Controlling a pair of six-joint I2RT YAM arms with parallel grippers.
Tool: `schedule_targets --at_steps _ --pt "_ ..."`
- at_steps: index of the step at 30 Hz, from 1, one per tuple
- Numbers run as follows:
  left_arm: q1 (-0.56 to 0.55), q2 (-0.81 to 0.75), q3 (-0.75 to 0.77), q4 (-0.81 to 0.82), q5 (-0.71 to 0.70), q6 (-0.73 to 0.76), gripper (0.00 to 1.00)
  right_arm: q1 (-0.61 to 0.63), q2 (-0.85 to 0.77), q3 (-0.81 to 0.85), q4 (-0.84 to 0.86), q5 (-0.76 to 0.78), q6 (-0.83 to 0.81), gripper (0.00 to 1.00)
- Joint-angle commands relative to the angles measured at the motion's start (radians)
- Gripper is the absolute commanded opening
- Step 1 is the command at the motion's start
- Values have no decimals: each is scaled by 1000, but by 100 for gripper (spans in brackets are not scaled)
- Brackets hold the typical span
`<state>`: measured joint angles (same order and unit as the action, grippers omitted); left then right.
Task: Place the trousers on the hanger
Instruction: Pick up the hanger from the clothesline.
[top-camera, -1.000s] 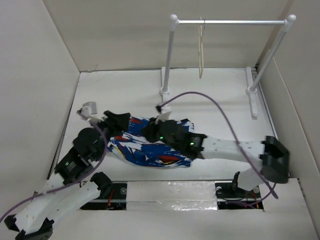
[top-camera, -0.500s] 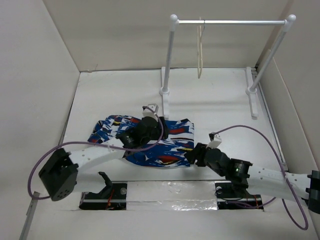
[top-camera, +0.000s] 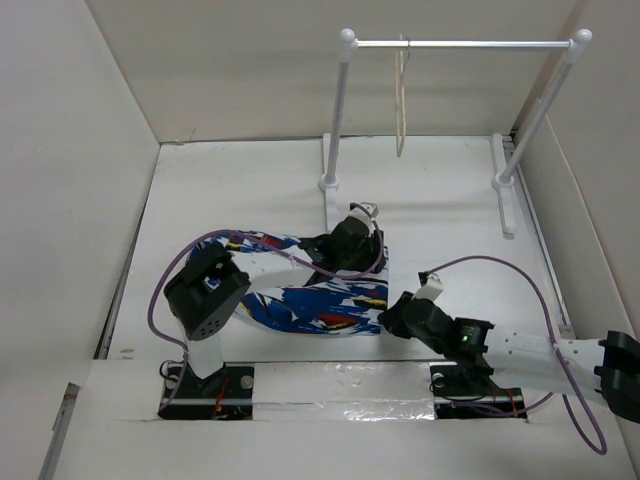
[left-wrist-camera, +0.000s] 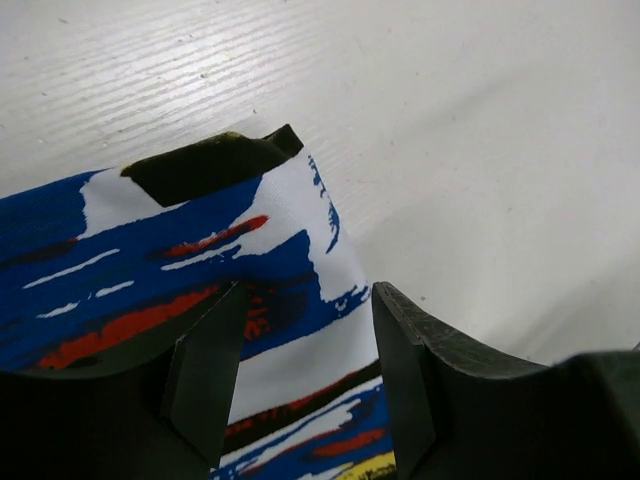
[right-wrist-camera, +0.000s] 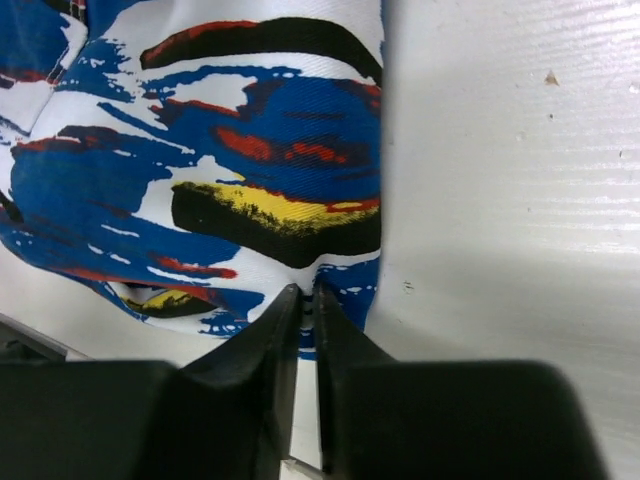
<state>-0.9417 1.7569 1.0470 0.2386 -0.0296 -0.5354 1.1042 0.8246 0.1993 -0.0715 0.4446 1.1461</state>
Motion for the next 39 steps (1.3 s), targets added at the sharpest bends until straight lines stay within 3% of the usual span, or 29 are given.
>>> schedule_targets --at_steps 1,12,18,23,26,28,30,31,32,34,36,37,39 --pt "-3 59 65 39 57 22 49 -4 7 -20 -5 23 73 9" --pt "9 259 240 45 40 8 47 28 -217 -96 -122 45 188 9" --pt "29 225 228 77 45 8 52 58 -251 -61 -195 68 176 38" --pt "29 15 156 77 -18 40 59 89 -286 145 -357 141 35 68" --pt "29 -153 87 73 -99 63 58 102 -294 273 -399 203 -72 77" --pt "17 -286 12 80 -196 69 56 111 -291 320 -372 229 -198 76" --pt "17 -368 -68 90 -258 63 55 111 -274 403 -366 264 -282 71" --pt "17 -443 -93 94 -279 61 53 111 -266 432 -360 270 -320 58" --pt "17 -477 -113 93 -291 63 52 111 -257 463 -340 279 -360 44" --pt "17 -558 -171 87 -317 60 44 99 -223 555 -291 319 -485 0" --pt "17 -597 -230 94 -326 63 33 62 -191 627 -263 353 -610 0" --pt "17 -620 -246 99 -332 63 19 42 -150 702 -249 359 -647 0" --pt "37 -629 -265 90 -339 69 6 -51 -104 774 -193 330 -762 0"
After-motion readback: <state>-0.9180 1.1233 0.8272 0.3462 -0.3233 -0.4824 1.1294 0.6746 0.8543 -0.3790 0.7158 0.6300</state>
